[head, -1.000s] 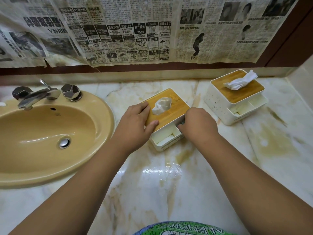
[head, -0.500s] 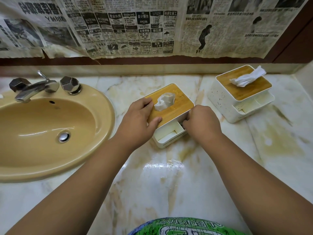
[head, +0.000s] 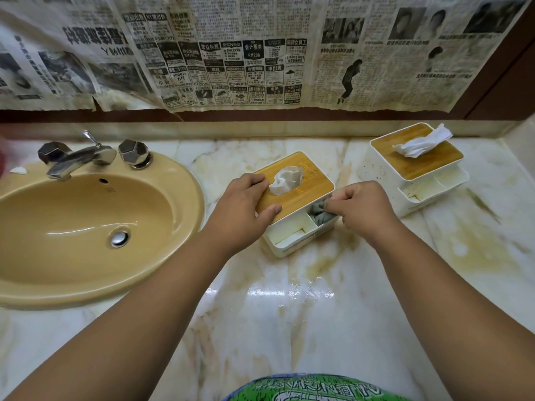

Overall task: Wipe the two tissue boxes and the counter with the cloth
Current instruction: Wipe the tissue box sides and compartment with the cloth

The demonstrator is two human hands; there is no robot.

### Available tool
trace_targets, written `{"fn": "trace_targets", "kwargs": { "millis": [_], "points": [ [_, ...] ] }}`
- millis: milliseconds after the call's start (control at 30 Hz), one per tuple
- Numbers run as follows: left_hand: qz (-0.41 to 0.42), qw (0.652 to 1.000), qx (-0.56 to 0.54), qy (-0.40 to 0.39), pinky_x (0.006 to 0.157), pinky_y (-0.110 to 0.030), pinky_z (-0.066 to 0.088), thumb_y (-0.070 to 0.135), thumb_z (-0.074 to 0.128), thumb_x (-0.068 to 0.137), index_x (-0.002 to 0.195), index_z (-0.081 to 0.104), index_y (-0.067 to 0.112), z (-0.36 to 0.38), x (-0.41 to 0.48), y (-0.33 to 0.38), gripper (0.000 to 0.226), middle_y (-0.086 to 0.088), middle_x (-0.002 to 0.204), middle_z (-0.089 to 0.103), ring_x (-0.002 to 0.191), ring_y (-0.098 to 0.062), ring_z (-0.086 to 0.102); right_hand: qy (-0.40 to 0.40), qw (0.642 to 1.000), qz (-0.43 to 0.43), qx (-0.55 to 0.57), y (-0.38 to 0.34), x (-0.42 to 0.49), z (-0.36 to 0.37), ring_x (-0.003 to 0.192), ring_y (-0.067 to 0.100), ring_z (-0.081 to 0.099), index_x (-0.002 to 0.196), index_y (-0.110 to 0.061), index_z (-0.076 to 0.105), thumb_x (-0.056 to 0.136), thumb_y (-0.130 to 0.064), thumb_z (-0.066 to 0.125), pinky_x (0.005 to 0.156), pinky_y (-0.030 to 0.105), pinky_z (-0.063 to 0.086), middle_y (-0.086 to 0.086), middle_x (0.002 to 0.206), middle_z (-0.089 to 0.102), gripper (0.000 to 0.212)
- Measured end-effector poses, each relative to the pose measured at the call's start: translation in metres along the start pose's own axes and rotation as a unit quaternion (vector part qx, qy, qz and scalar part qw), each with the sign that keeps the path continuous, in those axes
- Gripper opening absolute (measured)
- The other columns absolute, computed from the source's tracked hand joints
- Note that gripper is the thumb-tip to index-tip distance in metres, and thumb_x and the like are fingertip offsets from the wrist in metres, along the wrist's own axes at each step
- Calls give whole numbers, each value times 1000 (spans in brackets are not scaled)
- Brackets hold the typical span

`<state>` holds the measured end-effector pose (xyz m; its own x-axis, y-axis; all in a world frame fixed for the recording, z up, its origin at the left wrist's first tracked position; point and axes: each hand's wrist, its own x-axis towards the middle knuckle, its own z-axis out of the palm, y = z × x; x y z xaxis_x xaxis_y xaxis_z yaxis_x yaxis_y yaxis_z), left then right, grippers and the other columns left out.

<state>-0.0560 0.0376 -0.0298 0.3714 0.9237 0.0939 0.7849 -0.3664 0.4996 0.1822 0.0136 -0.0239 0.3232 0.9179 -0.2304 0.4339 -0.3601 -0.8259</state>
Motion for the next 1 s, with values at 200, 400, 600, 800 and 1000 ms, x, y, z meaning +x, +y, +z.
{"fn": "trace_targets", "kwargs": {
  "millis": [200, 400, 600, 800, 1000],
  "points": [
    [-11, 999, 11, -29, 109, -29, 34, 42, 64, 94, 143, 53, 14, -8, 4, 3, 58, 0, 142, 47, 131, -20, 41, 11, 987, -10, 160, -17, -18, -16, 37, 13, 38, 78, -1, 72, 82, -6, 76, 40, 18, 31, 3, 53, 54, 7],
    [-5, 997, 37, -67, 108, -35, 39, 12, 51, 98, 138, 58, 12, -18, 12, 4, 40, -3, 134, 49, 126, -26, 47, 23, 976, -48, 213, -32, -38, -5, 35, 9, 41, 73, -11, 73, 83, -7, 76, 38, 17, 32, -3, 50, 58, 11],
    [0, 994, 55, -95, 110, -35, 38, 9, 49, 97, 140, 56, 10, -24, 17, 5, 43, -5, 135, 47, 128, -25, 45, 23, 963, -107, 247, -47, -53, 4, 37, 13, 38, 77, -9, 73, 84, -11, 77, 38, 19, 33, 0, 49, 54, 9],
    [8, 995, 48, -92, 109, -31, 36, 10, 52, 98, 141, 55, 9, -25, 17, 2, 44, -7, 136, 47, 128, -26, 46, 16, 988, -127, 90, -30, -53, 21, 58, 12, 66, 76, -22, 73, 83, -19, 78, 55, 31, 53, -6, 67, 70, 9],
    [25, 993, 56, -97, 109, -37, 38, 13, 52, 98, 139, 57, 10, -25, 17, -1, 41, -6, 136, 47, 128, -26, 46, -54, 958, -230, -164, -20, -78, 19, 83, 5, 62, 96, -27, 78, 93, -31, 65, 78, 31, 50, -11, 89, 73, 14]
  ]
}}
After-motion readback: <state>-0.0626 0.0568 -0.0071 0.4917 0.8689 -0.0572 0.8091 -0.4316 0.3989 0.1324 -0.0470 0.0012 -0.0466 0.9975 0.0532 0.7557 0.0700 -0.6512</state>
